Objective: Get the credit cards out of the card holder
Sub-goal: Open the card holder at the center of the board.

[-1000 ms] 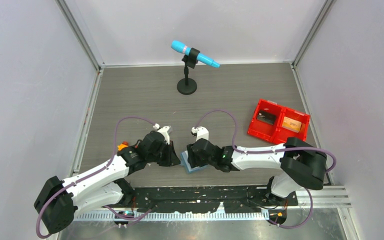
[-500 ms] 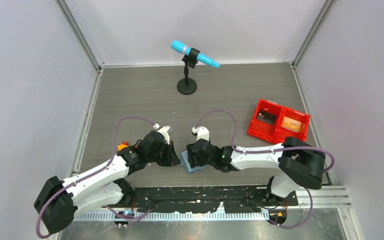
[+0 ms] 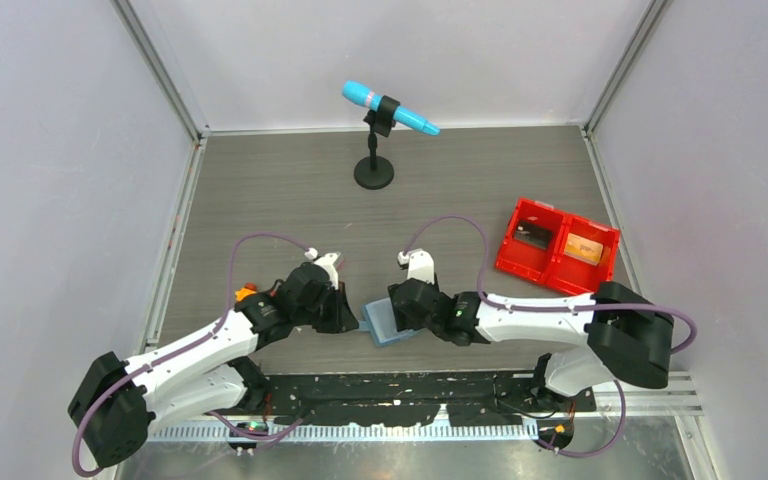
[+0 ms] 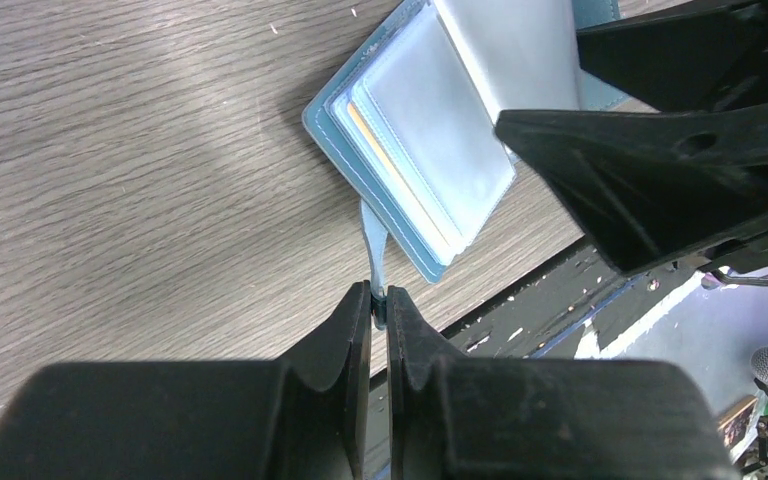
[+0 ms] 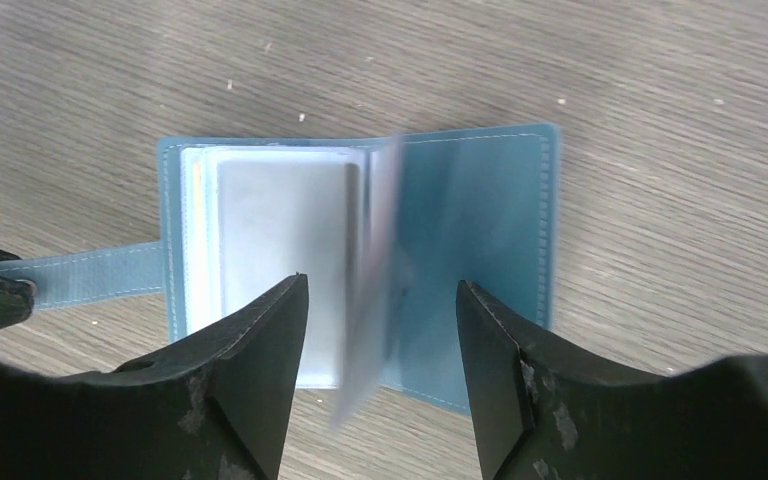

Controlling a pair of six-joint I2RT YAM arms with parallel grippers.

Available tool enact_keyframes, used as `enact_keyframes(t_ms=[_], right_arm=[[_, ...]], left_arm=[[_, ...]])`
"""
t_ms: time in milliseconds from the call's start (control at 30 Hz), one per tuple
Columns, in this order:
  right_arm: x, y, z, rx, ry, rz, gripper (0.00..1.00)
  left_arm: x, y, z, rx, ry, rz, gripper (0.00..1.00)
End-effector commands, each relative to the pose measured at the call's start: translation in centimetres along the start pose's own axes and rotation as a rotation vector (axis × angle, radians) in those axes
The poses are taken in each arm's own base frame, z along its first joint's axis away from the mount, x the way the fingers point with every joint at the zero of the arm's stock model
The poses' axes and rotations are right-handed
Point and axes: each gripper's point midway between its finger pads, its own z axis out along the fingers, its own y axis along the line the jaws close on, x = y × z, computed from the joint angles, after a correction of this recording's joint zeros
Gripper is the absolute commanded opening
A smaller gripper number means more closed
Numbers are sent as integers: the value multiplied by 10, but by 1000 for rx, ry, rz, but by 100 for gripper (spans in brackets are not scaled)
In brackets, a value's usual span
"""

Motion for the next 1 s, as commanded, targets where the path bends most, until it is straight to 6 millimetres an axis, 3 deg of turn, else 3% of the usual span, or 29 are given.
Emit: enact_keyframes(t_ms=[0,133,267,500,633,733,833,967], right_arm=[[-7,-26,-10,97,-54,1,63],[-4,-31,-11,107,-52,6,61],[-6,-25,-16,74,-46,10,58],[-39,-3,-47,-54,-116,60,56],[-55,21,-63,-167,-146,83,54],[-61,56,-73,-338,-168,106,53],[-59,75,-69,-411,-158,124,51],[-48,76,-44,-354,-128,101,56]], left_arm=[[-8,0,-2,-21,-26,7,0],[-8,3,-1,-37,-19,7,0],[-10,-10,-2,22,-20,7,0],[-18,-27,-9,98,-46,12,0],[-18,-32,-8,118,-44,6,0],[-19,-34,-8,131,-44,0,0],[-19,-35,-8,137,-45,-1,0],[-19,-35,-9,138,-48,-2,0]])
